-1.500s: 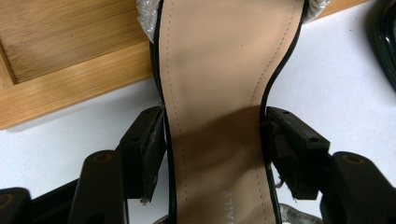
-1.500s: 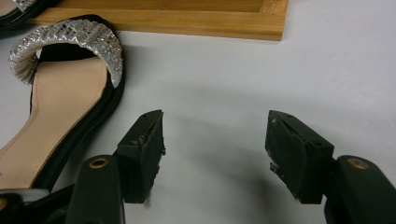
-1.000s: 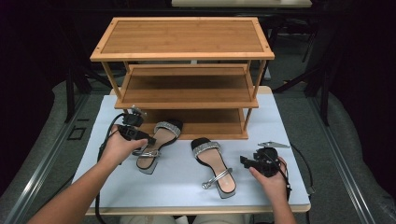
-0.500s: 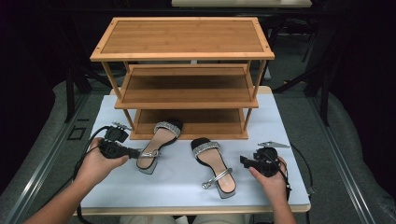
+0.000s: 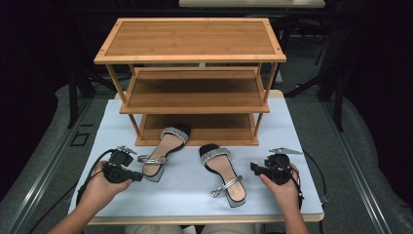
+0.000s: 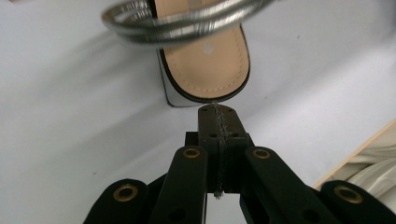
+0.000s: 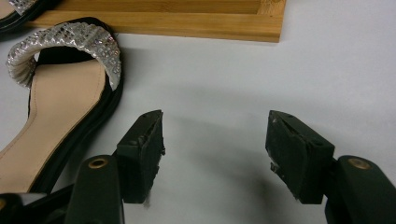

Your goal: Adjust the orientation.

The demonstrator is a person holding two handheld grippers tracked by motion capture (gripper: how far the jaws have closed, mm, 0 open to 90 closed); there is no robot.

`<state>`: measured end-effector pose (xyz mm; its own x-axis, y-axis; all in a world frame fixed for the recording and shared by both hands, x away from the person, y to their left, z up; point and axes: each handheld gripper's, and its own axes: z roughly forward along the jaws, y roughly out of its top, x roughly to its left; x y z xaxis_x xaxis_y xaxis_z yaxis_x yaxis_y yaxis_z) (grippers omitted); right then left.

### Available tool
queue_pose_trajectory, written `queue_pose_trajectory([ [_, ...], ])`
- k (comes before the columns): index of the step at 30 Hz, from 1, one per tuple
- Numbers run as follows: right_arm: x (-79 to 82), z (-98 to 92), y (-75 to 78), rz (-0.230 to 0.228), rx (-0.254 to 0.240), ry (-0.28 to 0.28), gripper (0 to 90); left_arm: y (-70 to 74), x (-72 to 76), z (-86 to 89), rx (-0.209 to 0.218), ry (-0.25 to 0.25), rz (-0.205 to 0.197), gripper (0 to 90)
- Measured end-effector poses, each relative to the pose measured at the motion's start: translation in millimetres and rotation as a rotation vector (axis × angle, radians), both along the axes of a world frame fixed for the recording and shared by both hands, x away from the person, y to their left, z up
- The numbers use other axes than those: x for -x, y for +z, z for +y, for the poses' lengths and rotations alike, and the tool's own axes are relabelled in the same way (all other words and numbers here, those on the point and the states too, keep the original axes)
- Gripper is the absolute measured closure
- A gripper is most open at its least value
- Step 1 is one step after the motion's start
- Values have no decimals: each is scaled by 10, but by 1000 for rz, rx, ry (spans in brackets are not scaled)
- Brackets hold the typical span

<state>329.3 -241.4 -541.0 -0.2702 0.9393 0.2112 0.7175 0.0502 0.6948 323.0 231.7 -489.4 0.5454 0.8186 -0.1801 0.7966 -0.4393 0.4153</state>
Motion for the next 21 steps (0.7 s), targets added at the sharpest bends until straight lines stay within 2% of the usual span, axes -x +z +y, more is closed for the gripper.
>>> queue_pose_trajectory([
  [6, -2, -2, -2, 2, 2, 2, 364, -119, -6, -6, 9, 3, 7, 899],
  [16, -3, 6, -10, -1, -1, 1, 364, -135, -35, -8, 16, 7, 1, 899],
  [21, -5, 10, -11, 2, 1, 6, 364, -94, -24, -43, 29, -1, -5, 900],
])
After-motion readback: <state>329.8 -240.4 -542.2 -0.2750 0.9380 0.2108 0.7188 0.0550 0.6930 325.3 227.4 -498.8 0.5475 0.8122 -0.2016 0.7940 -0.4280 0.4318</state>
